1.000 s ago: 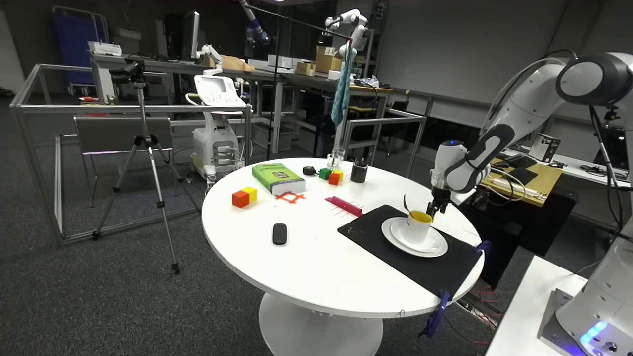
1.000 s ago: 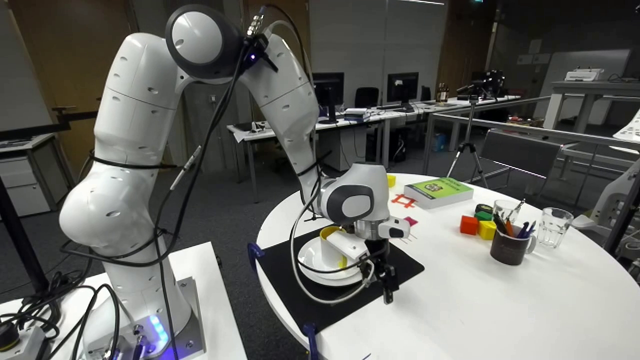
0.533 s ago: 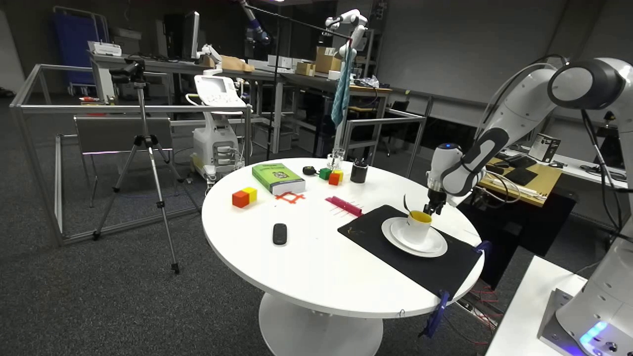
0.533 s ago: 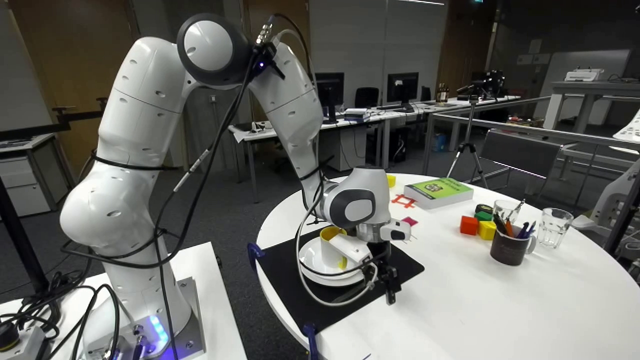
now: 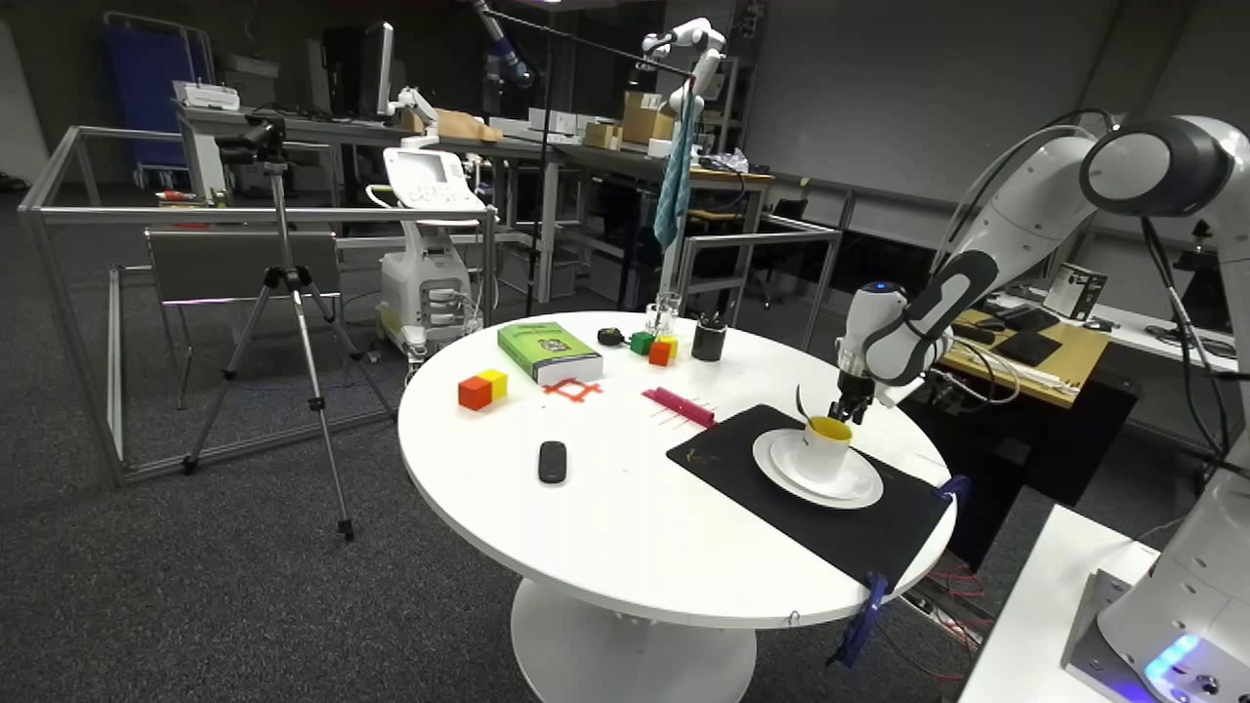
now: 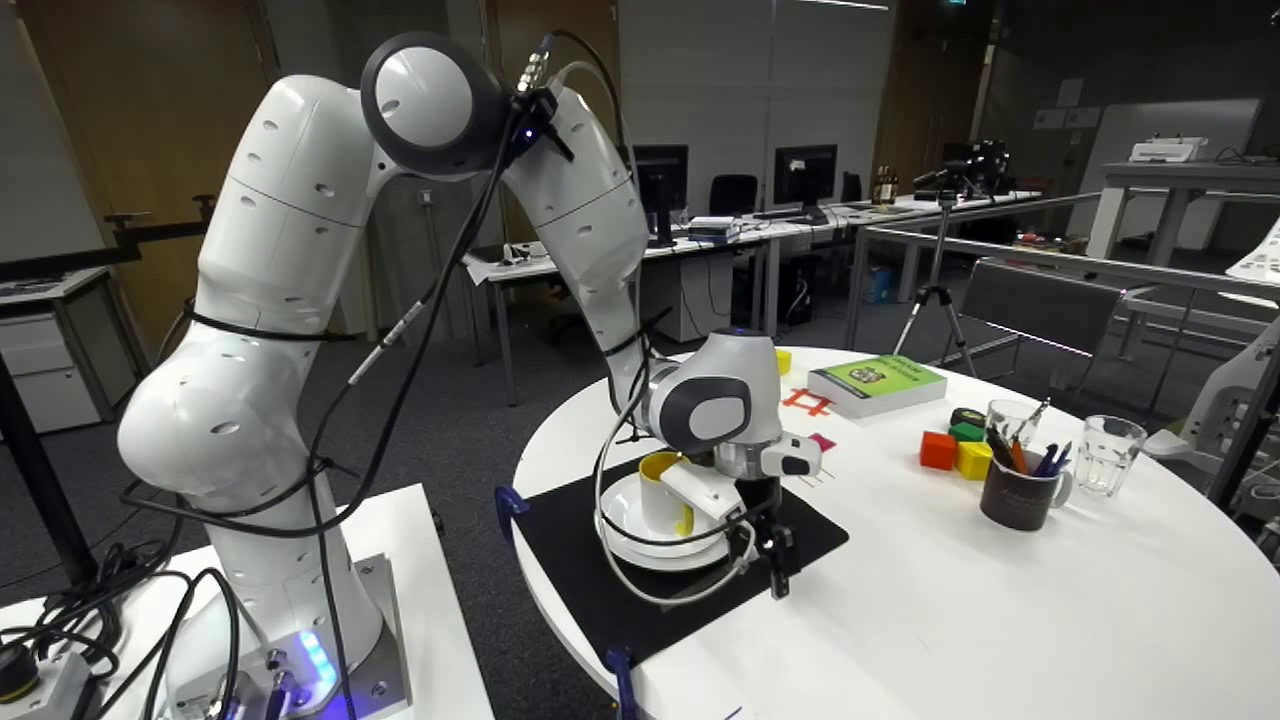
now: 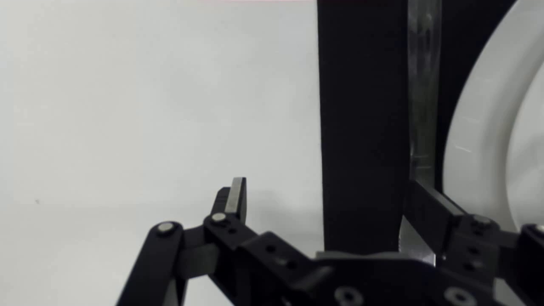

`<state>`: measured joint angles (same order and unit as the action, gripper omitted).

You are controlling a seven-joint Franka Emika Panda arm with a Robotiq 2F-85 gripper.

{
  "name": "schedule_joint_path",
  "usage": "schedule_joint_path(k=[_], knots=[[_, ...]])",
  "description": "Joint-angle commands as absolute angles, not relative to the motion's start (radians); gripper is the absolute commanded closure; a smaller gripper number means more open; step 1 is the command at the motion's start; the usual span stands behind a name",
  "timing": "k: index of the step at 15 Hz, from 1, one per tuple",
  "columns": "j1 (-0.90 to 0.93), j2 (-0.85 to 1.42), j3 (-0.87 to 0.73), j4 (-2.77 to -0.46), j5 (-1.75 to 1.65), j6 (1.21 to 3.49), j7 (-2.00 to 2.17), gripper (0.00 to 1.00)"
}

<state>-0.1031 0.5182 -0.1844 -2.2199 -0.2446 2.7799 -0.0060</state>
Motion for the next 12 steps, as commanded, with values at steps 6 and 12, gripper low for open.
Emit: schedule_joint_path(k=[6, 12], knots=[[-0.191, 0.521, -0.083, -2.196, -0.119, 2.763, -0.155, 0.00], [-0.208, 0.521, -0.048, -2.194, -0.089, 2.735, -0.202, 0.00]])
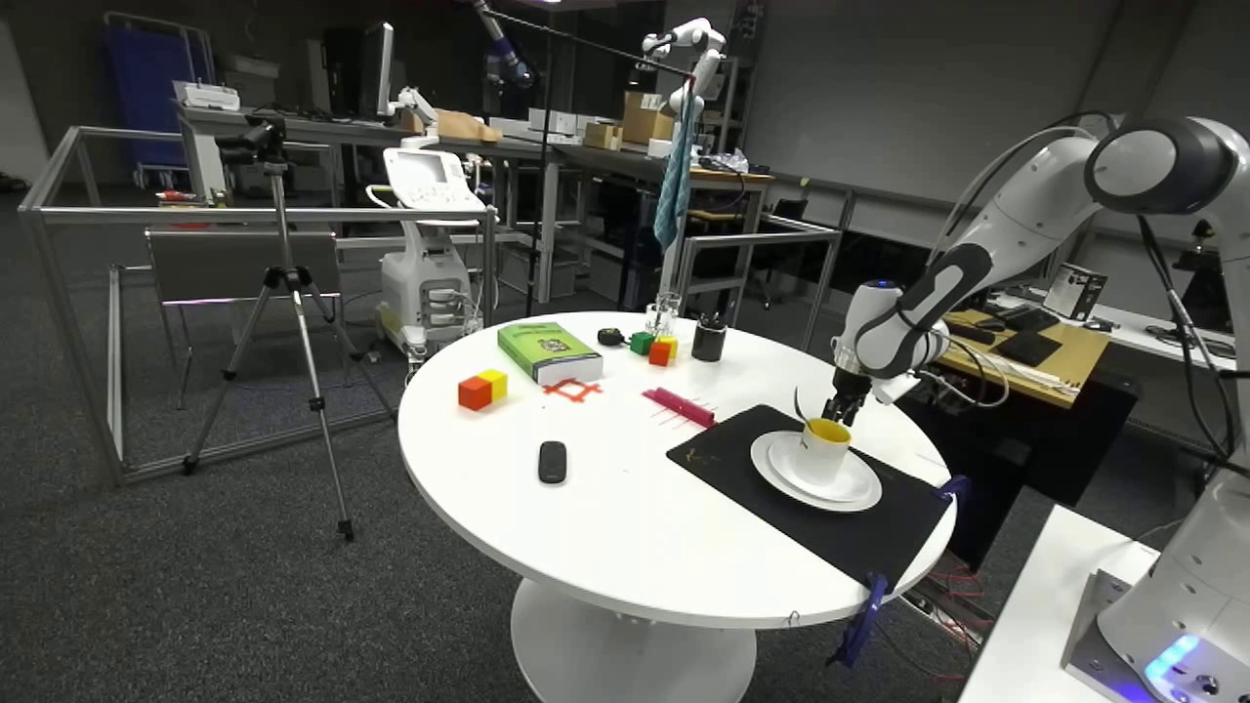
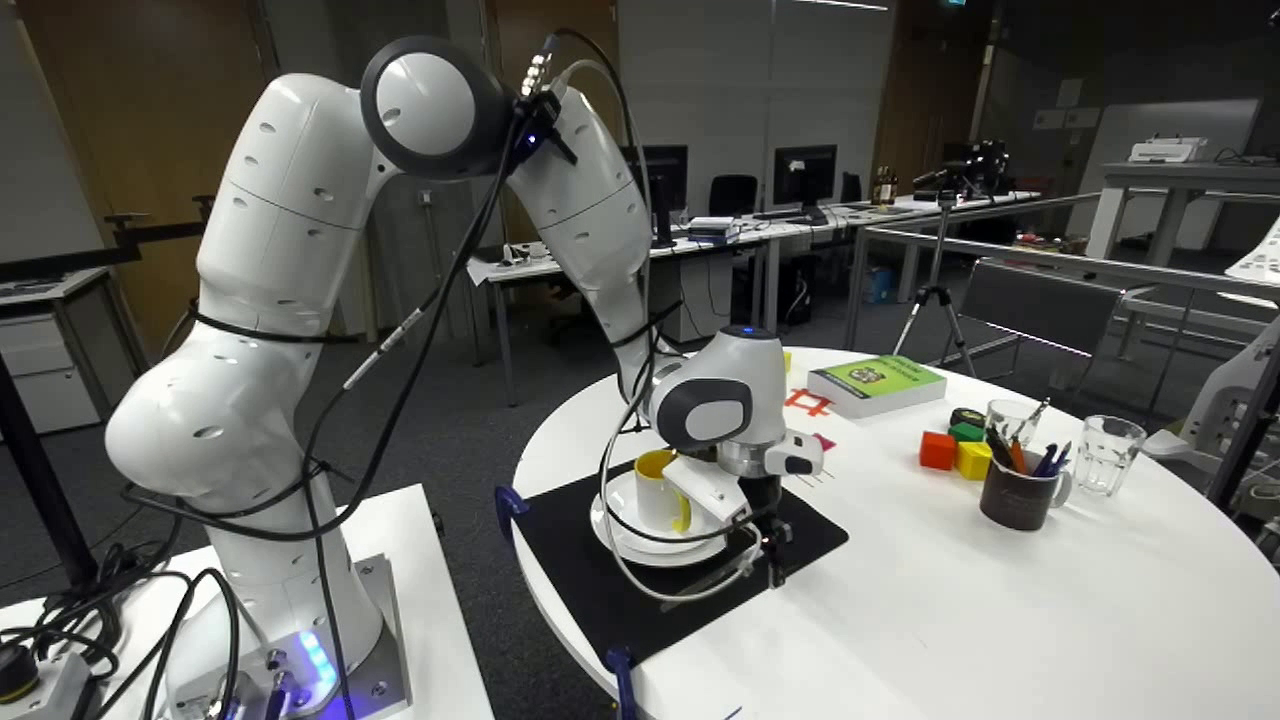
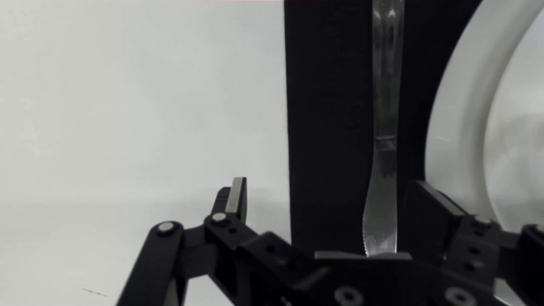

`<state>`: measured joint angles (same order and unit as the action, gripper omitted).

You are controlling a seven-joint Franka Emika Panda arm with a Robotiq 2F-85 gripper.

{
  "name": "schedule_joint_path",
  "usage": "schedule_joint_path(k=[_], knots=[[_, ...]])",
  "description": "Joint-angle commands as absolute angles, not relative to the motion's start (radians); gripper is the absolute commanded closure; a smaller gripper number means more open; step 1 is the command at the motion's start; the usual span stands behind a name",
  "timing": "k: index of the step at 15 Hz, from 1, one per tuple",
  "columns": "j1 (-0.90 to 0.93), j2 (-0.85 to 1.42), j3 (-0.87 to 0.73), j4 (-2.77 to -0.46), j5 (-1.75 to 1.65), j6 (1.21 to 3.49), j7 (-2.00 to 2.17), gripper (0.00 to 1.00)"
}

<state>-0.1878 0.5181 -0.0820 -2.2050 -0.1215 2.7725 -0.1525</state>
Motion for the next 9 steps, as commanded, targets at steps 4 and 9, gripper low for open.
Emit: schedule_joint_path(k=[4, 9], knots=[[-0.202, 0.517, -0.040, -2.198, -0.094, 2.723, -0.213, 0.00], [-0.199, 0.517, -0.031, -2.198, -0.094, 2.703, -0.224, 0.00]])
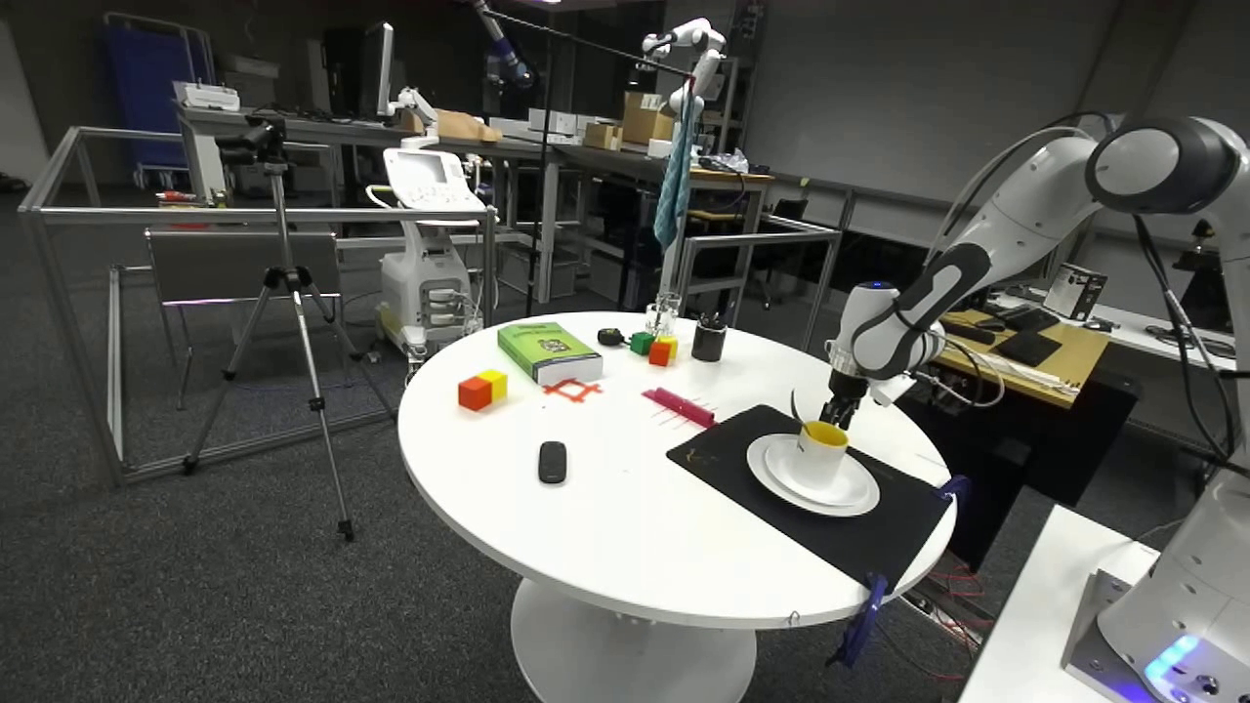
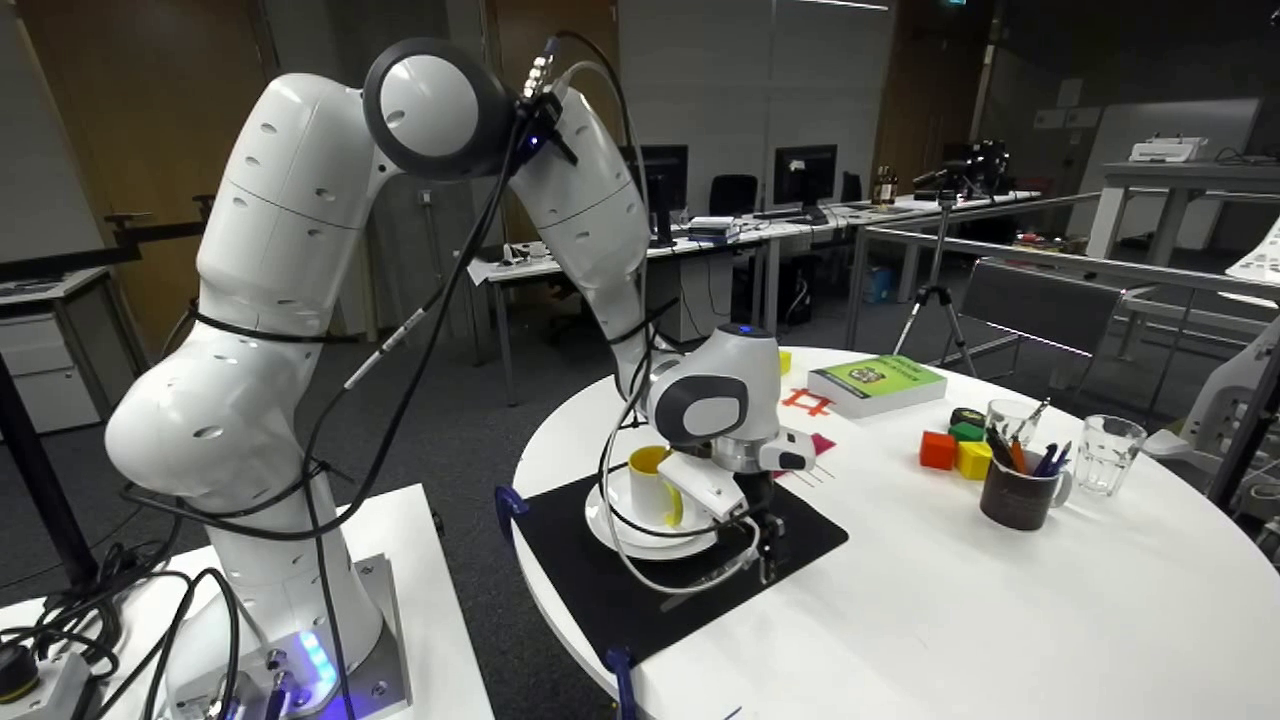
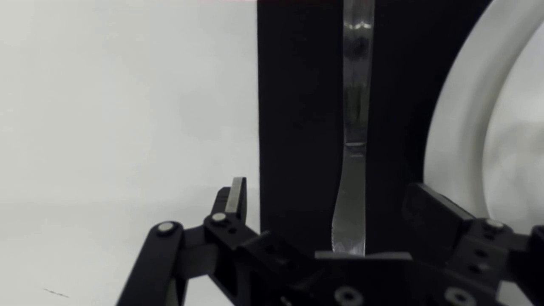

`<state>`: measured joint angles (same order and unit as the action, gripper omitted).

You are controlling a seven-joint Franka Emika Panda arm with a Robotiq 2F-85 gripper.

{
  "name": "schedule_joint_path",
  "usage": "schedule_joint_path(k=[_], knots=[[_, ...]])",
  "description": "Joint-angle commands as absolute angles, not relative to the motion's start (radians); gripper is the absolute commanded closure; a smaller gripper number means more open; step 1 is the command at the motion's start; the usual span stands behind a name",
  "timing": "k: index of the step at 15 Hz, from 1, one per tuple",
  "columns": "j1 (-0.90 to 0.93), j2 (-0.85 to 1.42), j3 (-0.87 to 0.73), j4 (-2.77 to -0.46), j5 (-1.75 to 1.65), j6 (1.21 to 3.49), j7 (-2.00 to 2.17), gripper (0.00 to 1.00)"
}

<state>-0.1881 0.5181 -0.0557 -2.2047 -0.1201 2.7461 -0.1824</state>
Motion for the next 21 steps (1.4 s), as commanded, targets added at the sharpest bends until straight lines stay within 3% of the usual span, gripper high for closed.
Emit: schedule_joint_path(k=[1, 16, 21], knots=[[-0.198, 0.518, -0.030, -2.197, -0.094, 2.699, -0.226, 0.00], [-0.176, 0.518, -0.001, -2.183, -0.093, 2.622, -0.228, 0.00], [-0.101, 0.501, -0.083, -2.195, -0.152, 2.617, -0.119, 0.00]])
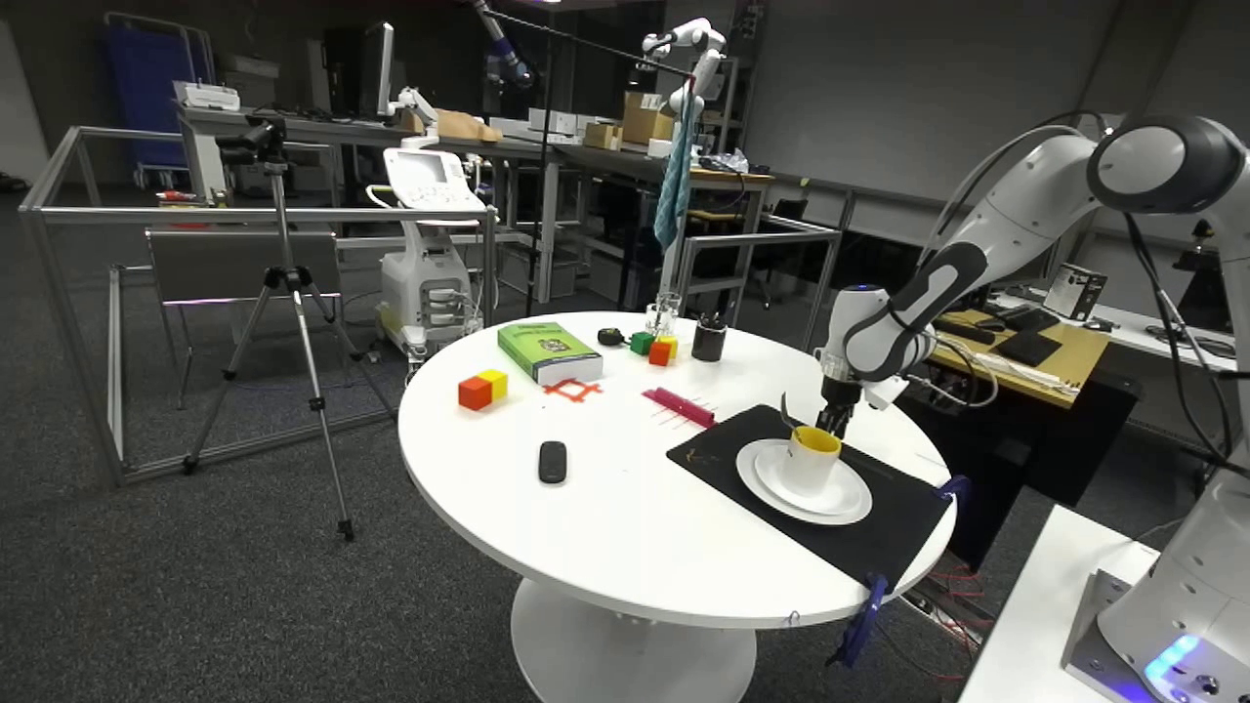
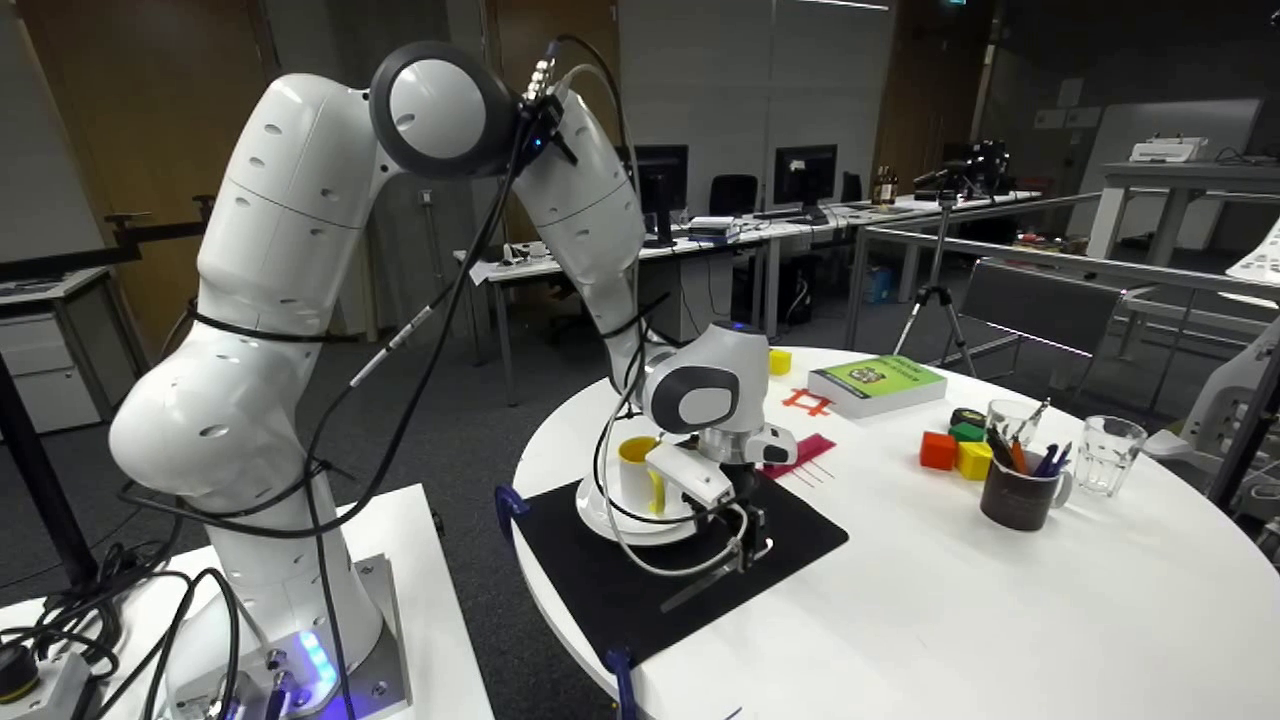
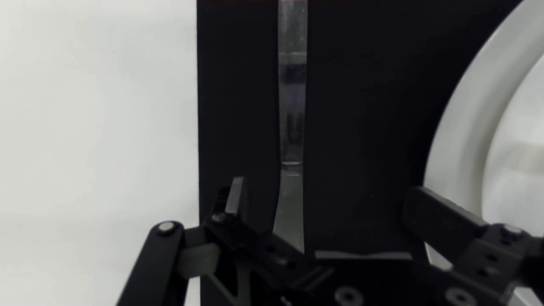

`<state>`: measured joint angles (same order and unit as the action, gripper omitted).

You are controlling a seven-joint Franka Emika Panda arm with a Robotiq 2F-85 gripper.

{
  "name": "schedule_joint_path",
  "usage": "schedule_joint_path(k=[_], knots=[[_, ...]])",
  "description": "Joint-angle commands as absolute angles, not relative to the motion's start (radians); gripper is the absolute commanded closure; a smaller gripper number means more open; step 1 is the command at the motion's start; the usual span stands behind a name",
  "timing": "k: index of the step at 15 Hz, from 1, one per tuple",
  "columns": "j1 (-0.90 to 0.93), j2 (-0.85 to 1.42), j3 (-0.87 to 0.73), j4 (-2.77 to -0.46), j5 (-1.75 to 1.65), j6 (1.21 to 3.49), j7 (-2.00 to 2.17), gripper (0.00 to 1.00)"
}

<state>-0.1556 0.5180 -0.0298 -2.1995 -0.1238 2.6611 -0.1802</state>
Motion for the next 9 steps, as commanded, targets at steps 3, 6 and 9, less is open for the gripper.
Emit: schedule_joint_path(k=[3, 6, 9], knots=[[-0.060, 0.476, -0.129, -2.211, -0.174, 2.613, -0.053, 0.00], [-0.042, 0.450, -0.166, -2.226, -0.183, 2.609, -0.002, 0.00], [-0.046, 0.434, -0.177, -2.238, -0.174, 2.614, 0.017, 0.00]])
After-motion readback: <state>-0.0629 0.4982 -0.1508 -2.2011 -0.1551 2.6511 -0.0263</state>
